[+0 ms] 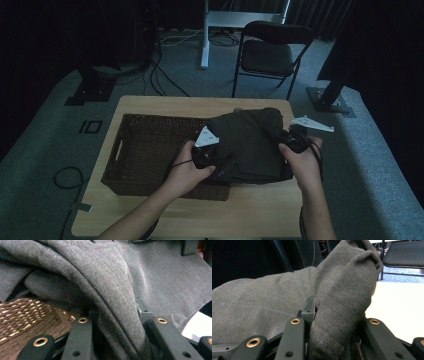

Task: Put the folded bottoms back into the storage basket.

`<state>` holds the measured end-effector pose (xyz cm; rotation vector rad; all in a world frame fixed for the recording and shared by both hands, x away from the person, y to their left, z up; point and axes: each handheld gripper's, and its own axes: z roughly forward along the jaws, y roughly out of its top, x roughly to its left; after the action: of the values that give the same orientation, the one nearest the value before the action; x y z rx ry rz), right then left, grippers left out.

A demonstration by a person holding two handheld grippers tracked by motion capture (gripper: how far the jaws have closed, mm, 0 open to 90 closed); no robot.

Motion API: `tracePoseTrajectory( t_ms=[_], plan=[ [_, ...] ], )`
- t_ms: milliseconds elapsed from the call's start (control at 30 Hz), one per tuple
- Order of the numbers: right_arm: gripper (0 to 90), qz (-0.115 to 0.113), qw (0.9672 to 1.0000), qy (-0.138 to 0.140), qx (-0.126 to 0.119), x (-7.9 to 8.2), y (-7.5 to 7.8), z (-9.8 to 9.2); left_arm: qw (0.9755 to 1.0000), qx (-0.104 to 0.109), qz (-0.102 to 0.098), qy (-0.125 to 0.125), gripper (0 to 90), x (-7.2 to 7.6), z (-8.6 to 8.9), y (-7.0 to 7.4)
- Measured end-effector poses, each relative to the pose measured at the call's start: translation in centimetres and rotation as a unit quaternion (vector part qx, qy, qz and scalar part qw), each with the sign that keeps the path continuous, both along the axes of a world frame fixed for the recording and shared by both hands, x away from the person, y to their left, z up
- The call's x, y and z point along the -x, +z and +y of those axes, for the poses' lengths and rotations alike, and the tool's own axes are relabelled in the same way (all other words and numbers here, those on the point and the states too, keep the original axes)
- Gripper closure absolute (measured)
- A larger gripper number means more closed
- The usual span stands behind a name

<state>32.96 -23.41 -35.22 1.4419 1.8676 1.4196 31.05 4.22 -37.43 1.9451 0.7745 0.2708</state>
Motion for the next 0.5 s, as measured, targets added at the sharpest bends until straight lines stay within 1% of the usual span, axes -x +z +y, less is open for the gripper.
tracePoseTrajectory(
  t_ms=[33,67,100,200,233,300,400,433,500],
  plan=[
    [66.7,0.0,1.0,0.002,-0.001,-0.1,0.0,0.2,1.0,-0.005,-0.003,0.002,67.6,-0.1,0.9,0.2],
    [66.7,0.0,1.0,0.008,-0.001,-0.3,0.1,1.0,1.0,-0.006,-0.004,0.004,67.5,-0.1,1.2,0.2],
    [66.7,-0.001,0.9999,0.011,-0.001,-0.4,0.2,1.4,0.9999,-0.008,-0.005,0.005,67.5,-0.1,1.6,0.3],
    [66.7,-0.001,0.9998,0.017,-0.003,-0.8,0.2,2.3,0.9999,-0.008,-0.004,0.011,67.5,-0.1,2.5,0.4],
    [66.7,-0.001,0.9998,0.017,-0.003,-0.8,0.2,2.3,0.9999,-0.008,-0.004,0.011,67.5,-0.1,2.5,0.4],
    [66.8,-0.001,0.9998,0.021,-0.003,-1.0,0.3,3.1,0.9999,-0.006,-0.003,0.015,67.5,-0.2,3.3,0.4],
    [66.7,0.0,0.9995,0.031,-0.002,-1.4,0.4,4.2,0.9999,-0.004,-0.002,0.014,67.3,-0.4,4.3,0.3],
    [66.7,0.0,0.9995,0.031,-0.002,-1.4,0.4,4.2,0.9999,-0.004,-0.002,0.013,67.3,-0.4,4.6,0.3],
    [66.7,0.0,0.9994,0.035,-0.001,-1.6,0.4,4.9,0.9999,-0.002,0.0,0.015,67.3,-0.6,5.3,0.2]
  ],
)
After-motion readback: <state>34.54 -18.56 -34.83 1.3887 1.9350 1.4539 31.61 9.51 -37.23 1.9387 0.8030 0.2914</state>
